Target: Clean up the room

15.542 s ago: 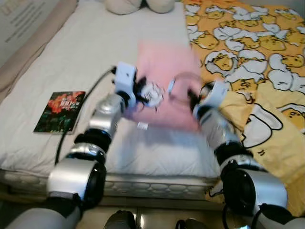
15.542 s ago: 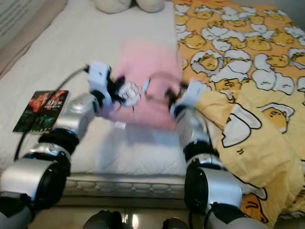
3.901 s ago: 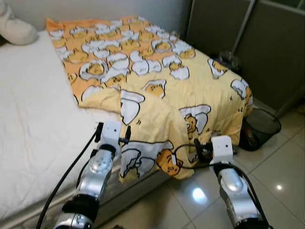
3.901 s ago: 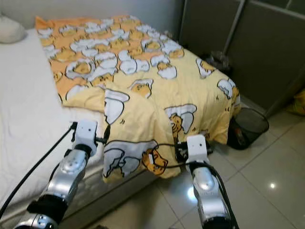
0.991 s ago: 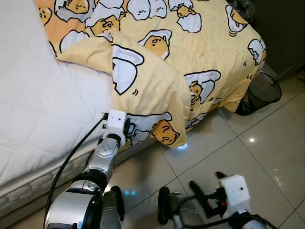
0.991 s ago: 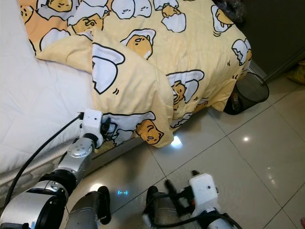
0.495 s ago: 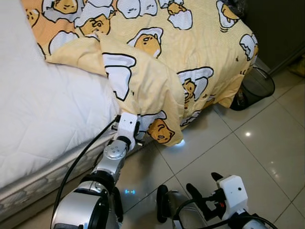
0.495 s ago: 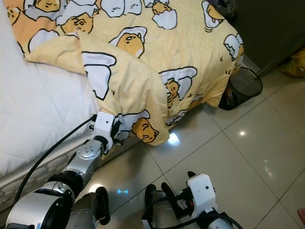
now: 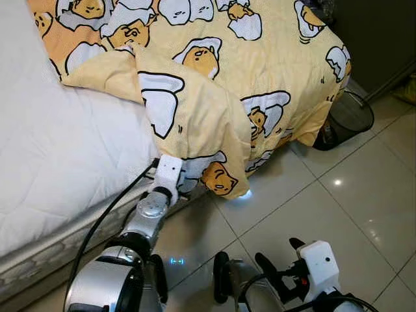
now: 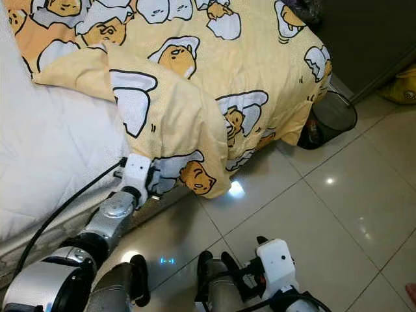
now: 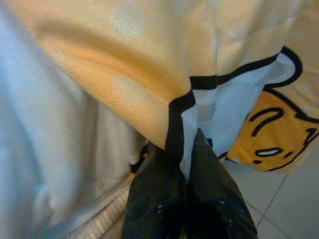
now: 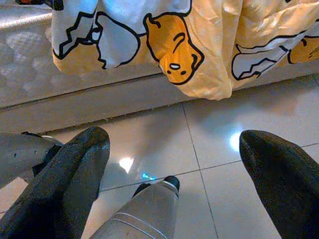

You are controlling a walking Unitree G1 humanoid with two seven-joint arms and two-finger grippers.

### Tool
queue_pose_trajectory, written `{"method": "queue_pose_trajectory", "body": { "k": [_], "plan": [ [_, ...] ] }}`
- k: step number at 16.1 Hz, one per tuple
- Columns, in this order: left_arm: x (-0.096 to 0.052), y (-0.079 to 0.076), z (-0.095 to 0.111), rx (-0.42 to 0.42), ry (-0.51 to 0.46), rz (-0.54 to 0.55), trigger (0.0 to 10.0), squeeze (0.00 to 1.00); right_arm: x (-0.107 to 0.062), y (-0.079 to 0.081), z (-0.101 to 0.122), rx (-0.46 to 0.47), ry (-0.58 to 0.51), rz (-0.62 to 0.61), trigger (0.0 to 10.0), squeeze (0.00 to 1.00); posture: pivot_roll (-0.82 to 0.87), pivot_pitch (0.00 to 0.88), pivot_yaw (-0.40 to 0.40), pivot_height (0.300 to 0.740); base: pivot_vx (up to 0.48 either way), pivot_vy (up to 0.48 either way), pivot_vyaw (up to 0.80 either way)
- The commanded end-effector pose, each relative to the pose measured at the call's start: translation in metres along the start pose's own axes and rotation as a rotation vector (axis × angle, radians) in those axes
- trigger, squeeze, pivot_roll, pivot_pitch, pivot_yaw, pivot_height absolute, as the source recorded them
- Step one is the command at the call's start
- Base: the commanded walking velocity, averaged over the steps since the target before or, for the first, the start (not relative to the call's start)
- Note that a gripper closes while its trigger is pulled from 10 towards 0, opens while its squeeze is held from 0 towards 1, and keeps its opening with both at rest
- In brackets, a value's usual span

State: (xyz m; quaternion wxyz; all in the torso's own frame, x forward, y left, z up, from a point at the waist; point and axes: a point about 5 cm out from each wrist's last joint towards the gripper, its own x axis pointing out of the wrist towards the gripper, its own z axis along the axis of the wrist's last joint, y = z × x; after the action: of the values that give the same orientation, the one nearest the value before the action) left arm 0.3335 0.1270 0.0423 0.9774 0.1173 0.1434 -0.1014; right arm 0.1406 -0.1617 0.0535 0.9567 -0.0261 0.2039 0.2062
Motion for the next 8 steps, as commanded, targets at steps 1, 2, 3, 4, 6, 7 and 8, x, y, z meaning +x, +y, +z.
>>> {"method": "queue_pose_trajectory", "body": {
  "k": [1,2,3,4,6,7,8],
  "plan": [
    [-0.0018,-0.0054,-0.0056,0.020,0.019,-0.022,10.0,0.00,-0.0030,-0.0002,-0.0077,0.018,0.039,0.003,10.0,0.00,-0.22,0.308,-0.116,0.727,0.000,0.000,0.00],
    [-0.0022,-0.0057,-0.0067,0.019,0.023,-0.032,10.0,0.00,-0.0022,-0.0002,-0.0076,0.019,0.038,0.003,10.0,0.00,-0.22,0.306,-0.115,0.727,0.000,0.000,0.00],
    [-0.0027,-0.0054,-0.0081,0.025,0.029,-0.033,10.0,0.00,-0.0015,-0.0001,-0.0076,0.019,0.038,0.004,10.0,0.00,-0.21,0.306,-0.113,0.727,0.000,0.000,0.00],
    [-0.0039,-0.0041,-0.0105,0.007,0.031,-0.031,10.0,0.00,-0.0006,0.0001,-0.0079,0.020,0.038,0.005,10.0,0.00,-0.21,0.306,-0.112,0.727,-0.420,0.000,0.00],
    [-0.0047,-0.0013,-0.0122,-0.021,0.036,-0.016,10.0,0.00,0.0000,0.0005,-0.0086,0.021,0.040,0.007,10.0,0.00,-0.21,0.305,-0.112,0.727,-0.480,0.000,0.00],
    [-0.0053,-0.0005,-0.0136,-0.027,0.038,-0.013,10.0,0.00,0.0002,0.0004,-0.0089,0.020,0.042,0.008,10.0,0.00,-0.21,0.305,-0.111,0.727,-0.480,0.000,0.00],
    [-0.0060,-0.0003,-0.0153,-0.027,0.044,-0.011,10.0,0.00,0.0006,0.0002,-0.0091,0.020,0.043,0.008,10.0,0.00,-0.21,0.305,-0.112,0.727,-0.480,0.000,0.00]
  ]
}}
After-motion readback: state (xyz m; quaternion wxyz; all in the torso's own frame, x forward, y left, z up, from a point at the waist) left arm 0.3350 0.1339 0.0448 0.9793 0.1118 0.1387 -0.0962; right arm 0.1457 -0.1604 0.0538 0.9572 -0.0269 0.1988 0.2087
